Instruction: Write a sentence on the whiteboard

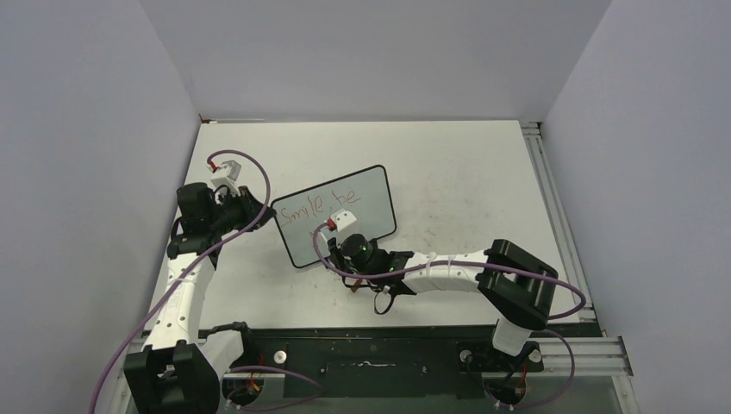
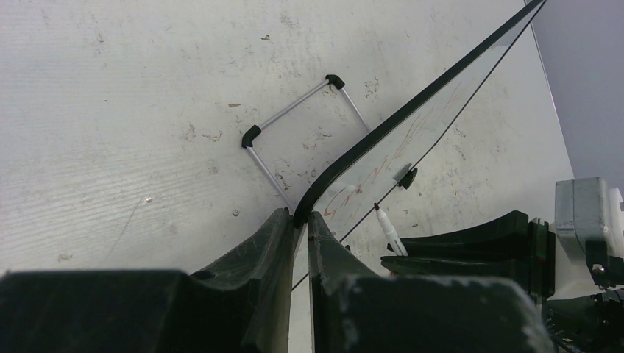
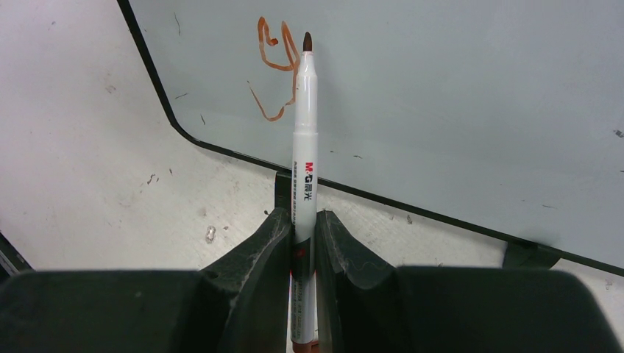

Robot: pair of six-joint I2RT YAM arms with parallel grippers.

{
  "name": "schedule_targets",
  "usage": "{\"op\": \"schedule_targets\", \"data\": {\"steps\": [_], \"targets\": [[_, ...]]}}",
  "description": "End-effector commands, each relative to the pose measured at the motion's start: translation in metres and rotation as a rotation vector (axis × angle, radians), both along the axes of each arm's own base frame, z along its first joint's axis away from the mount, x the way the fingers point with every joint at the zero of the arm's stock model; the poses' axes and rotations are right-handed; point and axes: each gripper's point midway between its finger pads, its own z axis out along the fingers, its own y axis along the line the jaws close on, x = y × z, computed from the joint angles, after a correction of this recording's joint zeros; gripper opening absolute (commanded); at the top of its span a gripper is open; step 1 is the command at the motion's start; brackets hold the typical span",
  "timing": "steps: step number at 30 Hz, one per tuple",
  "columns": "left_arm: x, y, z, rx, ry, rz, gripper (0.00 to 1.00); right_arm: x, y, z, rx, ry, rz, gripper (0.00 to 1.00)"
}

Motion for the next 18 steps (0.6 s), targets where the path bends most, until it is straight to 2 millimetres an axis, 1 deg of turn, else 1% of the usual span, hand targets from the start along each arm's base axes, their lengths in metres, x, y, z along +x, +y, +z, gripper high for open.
{"op": "schedule_targets", "data": {"steps": [1, 10, 18], "targets": [[-0.0025, -0.0079, 0.0033, -0.007, 0.002, -0.037, 0.09, 0.0101, 0.0142, 0.0179, 0.061, -0.02, -0.004, 0.05], [-0.0022, -0.0084, 0.0039, -0.008, 0.001, -0.039, 0.09, 0.0143, 0.0159, 0.0167, 0.056, -0.02, -0.007, 0.05], [-0.0021, -0.0082, 0.0042, -0.008, 0.0, -0.039, 0.09, 0.0166, 0.0164, 0.0117, 0.047, -0.004, -0.013, 0.05]]}}
